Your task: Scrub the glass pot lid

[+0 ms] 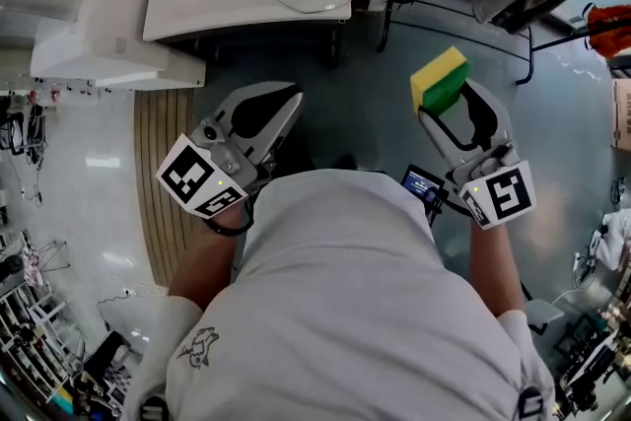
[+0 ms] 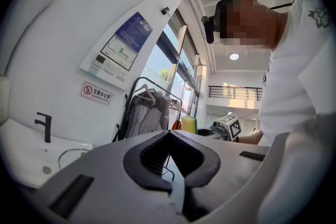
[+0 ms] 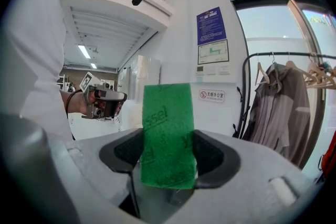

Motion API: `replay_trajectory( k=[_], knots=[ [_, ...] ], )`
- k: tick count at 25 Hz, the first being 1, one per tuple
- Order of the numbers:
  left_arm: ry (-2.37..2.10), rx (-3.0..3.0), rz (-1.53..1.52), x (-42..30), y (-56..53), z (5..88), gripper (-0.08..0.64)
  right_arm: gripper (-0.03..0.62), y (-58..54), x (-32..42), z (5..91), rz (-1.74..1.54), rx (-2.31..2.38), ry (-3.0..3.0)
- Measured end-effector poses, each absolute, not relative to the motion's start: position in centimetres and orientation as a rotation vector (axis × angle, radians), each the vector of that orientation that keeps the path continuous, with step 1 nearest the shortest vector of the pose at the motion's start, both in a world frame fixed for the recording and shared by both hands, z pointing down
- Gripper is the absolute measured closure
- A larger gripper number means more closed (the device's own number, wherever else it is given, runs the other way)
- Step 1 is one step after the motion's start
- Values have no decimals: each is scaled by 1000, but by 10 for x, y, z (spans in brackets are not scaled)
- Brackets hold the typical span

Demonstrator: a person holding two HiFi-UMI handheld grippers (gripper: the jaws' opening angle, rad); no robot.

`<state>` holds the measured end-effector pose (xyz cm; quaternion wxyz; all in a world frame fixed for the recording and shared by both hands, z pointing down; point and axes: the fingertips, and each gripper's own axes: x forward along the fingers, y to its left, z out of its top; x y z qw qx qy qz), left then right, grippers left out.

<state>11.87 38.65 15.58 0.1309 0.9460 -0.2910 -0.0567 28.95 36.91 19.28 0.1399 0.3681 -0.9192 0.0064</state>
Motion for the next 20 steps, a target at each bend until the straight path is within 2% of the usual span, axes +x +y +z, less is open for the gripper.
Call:
replay_trajectory(
  k=[10,20],
  knots=[
    [-839,2741,-133,138,448,152,561,302,438,283,191,95,1050,-2730],
    [-853,2750,-147,117,471,146,561,304,463,242,177,106,1045,-2744]
  ],
)
